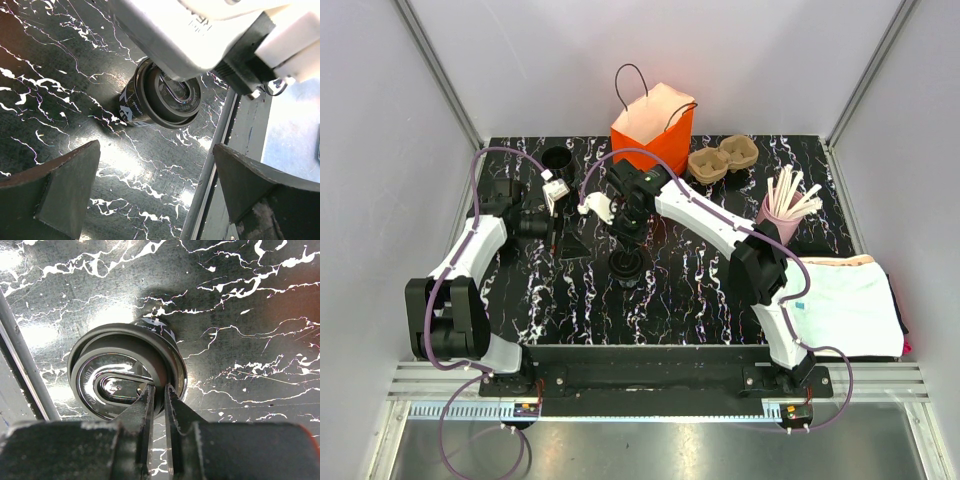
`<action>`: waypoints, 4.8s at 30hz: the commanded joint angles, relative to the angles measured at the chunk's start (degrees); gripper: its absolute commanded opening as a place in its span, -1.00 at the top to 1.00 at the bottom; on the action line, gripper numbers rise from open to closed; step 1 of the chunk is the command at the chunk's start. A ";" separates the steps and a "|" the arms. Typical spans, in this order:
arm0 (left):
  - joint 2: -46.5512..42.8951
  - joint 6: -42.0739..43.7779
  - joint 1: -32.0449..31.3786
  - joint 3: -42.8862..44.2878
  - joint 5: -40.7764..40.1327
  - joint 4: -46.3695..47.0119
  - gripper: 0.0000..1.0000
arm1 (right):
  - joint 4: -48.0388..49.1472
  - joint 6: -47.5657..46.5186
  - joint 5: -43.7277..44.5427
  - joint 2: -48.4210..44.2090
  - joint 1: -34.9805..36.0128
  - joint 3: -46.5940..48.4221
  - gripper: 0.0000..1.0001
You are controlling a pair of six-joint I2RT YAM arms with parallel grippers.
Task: Pack the takeout coffee
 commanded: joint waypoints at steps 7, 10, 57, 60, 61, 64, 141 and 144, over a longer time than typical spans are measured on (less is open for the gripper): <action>-1.88 0.07 -0.27 -0.18 1.59 1.56 -0.98 | -0.97 0.01 0.22 -1.45 -0.07 1.00 0.66; -1.79 0.16 -0.36 -0.18 1.68 1.56 -0.98 | -1.14 0.01 0.66 -1.98 -0.07 1.43 0.73; -2.05 0.07 -0.36 -0.26 1.94 1.92 -0.98 | 15.03 -0.34 10.15 -11.74 3.71 -12.89 0.89; -2.14 -0.01 -0.36 -0.26 1.85 1.83 -0.98 | 15.73 -0.43 10.94 -11.74 3.79 -13.50 0.90; -2.14 -0.01 -0.36 -0.35 1.85 1.91 -0.98 | 16.60 -0.34 11.11 -11.83 3.71 -13.77 0.90; -2.14 0.07 -0.36 -0.44 1.85 1.91 -0.98 | 17.05 -0.25 11.12 -11.92 3.79 -14.30 0.89; 22.73 -8.37 -15.56 6.33 -3.24 11.41 -0.83 | 42.98 36.14 -27.56 -19.65 -13.52 -42.95 -0.31; 23.43 -7.66 -15.56 6.15 -3.51 10.53 -0.69 | 43.15 35.96 -27.38 -19.83 -13.61 -43.30 -0.25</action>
